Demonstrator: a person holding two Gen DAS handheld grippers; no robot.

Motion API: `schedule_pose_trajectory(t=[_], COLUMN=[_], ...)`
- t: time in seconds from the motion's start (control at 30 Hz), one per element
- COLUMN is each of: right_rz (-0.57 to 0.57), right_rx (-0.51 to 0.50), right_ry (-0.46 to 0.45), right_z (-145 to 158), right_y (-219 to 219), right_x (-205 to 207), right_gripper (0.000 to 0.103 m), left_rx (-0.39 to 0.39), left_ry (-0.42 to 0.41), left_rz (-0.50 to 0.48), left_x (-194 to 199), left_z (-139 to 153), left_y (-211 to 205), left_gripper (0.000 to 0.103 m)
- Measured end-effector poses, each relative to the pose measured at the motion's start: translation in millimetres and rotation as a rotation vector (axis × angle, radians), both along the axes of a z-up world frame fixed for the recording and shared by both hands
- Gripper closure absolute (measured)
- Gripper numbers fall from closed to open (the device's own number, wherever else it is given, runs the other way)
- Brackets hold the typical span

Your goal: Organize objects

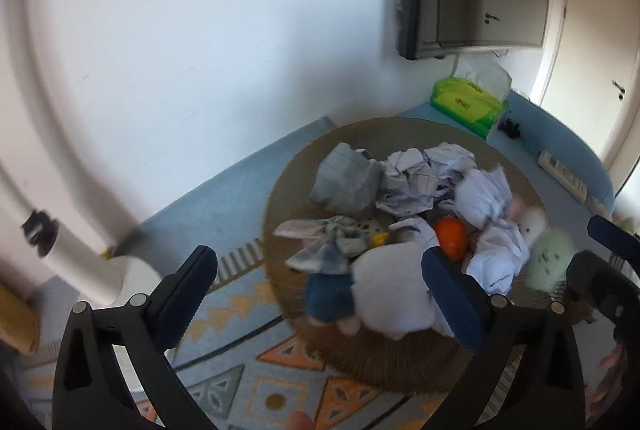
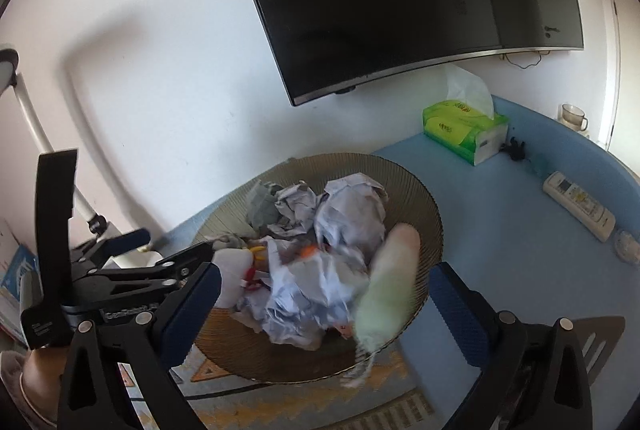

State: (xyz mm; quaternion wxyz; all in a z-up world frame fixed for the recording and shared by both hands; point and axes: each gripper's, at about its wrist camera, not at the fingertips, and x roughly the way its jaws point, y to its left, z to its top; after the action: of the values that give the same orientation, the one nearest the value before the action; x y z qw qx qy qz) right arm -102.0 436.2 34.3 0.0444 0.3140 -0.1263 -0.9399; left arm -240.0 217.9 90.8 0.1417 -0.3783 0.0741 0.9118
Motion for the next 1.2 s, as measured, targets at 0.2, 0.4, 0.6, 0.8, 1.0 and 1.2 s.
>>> schedule_pose_trajectory(t=[0.2, 0.4, 0.6, 0.8, 1.0, 1.2], right_rz=[0.014, 0.165, 0.311, 0.365, 0.383, 0.391], right_rx=[0.011, 0.075, 0.202, 0.243, 0.269, 0.342], right_ry=[0.071, 0.056, -0.049, -0.165, -0.244, -0.247], right_z=[33, 48, 7, -53, -96, -120], right_y=[-19, -68, -126, -157, -166, -173], right_x=[23, 52, 89, 112, 124, 128], right_gripper=[0.0, 0.0, 0.0, 0.0, 0.0, 0.0], left_rx=[-0.008, -0.062, -0.068, -0.055, -0.038, -0.01], left_ry=[0.032, 0.073, 0.056, -0.083, -0.132, -0.14], left_rz=[0.096, 0.247, 0.432, 0.56, 0.592, 0.639], left_x=[25, 83, 172, 237, 273, 284], left_z=[32, 60, 38, -32, -72, -94], left_y=[-40, -123, -209, -260, -259, -253], left_gripper=[0.001, 0.001, 0.001, 0.001, 0.001, 0.0])
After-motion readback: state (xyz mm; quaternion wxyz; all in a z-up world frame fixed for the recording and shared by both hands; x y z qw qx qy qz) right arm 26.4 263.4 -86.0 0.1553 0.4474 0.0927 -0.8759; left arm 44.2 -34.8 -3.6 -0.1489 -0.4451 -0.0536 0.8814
